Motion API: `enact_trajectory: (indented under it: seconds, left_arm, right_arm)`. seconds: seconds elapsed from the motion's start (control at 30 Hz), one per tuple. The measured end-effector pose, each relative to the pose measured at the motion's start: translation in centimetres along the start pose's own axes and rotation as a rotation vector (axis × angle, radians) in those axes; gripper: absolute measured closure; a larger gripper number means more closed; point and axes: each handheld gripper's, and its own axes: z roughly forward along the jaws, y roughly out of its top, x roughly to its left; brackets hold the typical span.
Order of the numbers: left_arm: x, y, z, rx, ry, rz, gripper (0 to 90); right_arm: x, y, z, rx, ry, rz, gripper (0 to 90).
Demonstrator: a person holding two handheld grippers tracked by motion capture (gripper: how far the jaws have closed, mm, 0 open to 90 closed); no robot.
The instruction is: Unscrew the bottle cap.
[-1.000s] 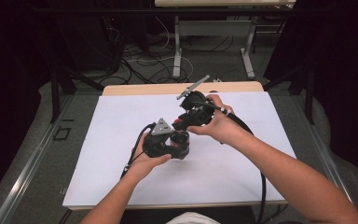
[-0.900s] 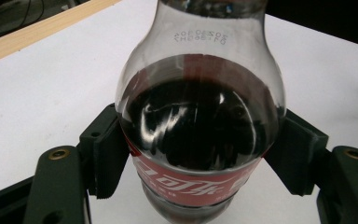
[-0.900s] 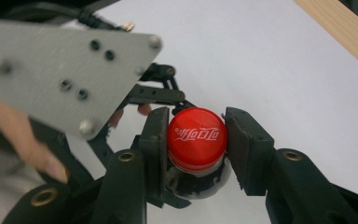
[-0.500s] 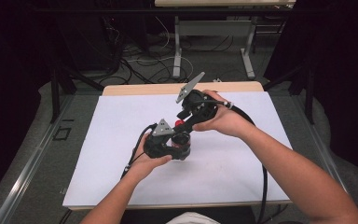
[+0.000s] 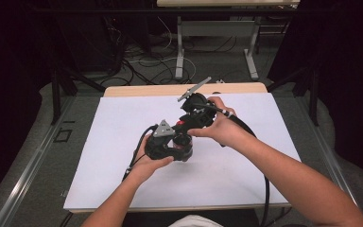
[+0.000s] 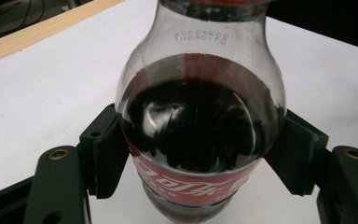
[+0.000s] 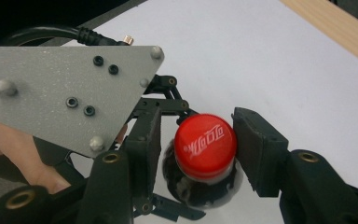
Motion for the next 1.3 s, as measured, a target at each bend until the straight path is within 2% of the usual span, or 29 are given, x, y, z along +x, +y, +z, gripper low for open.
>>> enact_trajectory:
  seconds: [0.23,0.27,0.33,0.4,0.57,0.63,0.7,0.8,0.83,0.87,0.9,1.0,1.07,1.13,1.17,1.2,1.3]
  left_arm:
    - [-0.1,0.0,0.1,0.006,-0.004,0.008,30.0]
    - [-0.2,0.0,0.1,0.007,-0.003,0.008,30.0]
    - [-0.2,0.0,0.1,0.006,-0.005,0.006,30.0]
    - [-0.2,0.0,0.1,0.008,-0.005,0.008,30.0]
    - [-0.3,0.0,0.1,0.015,-0.013,0.006,30.1]
    - [-0.3,0.0,0.0,0.01,-0.011,0.01,30.0]
    - [-0.3,0.1,0.0,0.01,-0.015,0.012,30.0]
    - [-0.3,0.1,0.0,0.009,-0.021,0.015,30.0]
    - [-0.3,0.1,-0.1,0.025,-0.033,0.022,30.0]
    - [-0.3,0.1,-0.1,0.027,-0.032,0.024,30.0]
    - [-0.4,0.0,0.0,0.013,-0.02,0.022,30.0]
    - [-0.3,0.0,0.1,0.01,-0.019,0.027,30.0]
    - [-0.2,0.0,0.1,0.011,-0.014,0.018,30.0]
    - [-0.1,0.0,0.1,0.013,-0.017,0.013,30.0]
    - [0.0,0.1,-0.1,0.029,-0.02,0.018,30.0]
    - [-0.1,0.0,0.0,0.02,-0.013,0.001,30.0]
    - [0.0,0.0,-0.1,0.019,-0.006,-0.004,30.0]
  right_arm:
    - [0.1,0.2,0.5,0.011,-0.018,-0.067,58.7]
    - [0.1,0.2,0.6,0.02,-0.014,-0.067,59.5]
    - [0.0,0.3,0.6,0.025,-0.003,-0.096,60.6]
    - [-0.3,0.4,0.6,0.031,0.014,-0.121,60.9]
    - [-1.0,0.9,0.6,0.083,0.094,-0.254,61.2]
    - [-1.3,1.1,0.6,0.093,0.122,-0.287,61.2]
    - [-1.4,1.2,0.5,0.087,0.147,-0.34,61.2]
    - [-1.6,1.2,0.5,0.081,0.165,-0.373,61.3]
    - [-1.6,1.2,0.4,0.082,0.172,-0.381,61.3]
    - [-1.7,1.1,0.4,0.085,0.183,-0.388,61.3]
    - [-1.6,1.1,0.4,0.089,0.175,-0.395,61.3]
    - [-1.7,1.1,0.5,0.092,0.181,-0.393,61.2]
    - [-1.7,1.1,0.5,0.085,0.168,-0.364,59.3]
    - [-1.5,1.0,0.4,0.071,0.147,-0.322,49.9]
    - [-1.3,1.0,0.3,0.058,0.124,-0.297,46.5]
    - [-1.2,1.0,0.1,0.045,0.115,-0.273,45.2]
    - [-0.7,0.9,-0.3,0.04,0.06,-0.239,43.8]
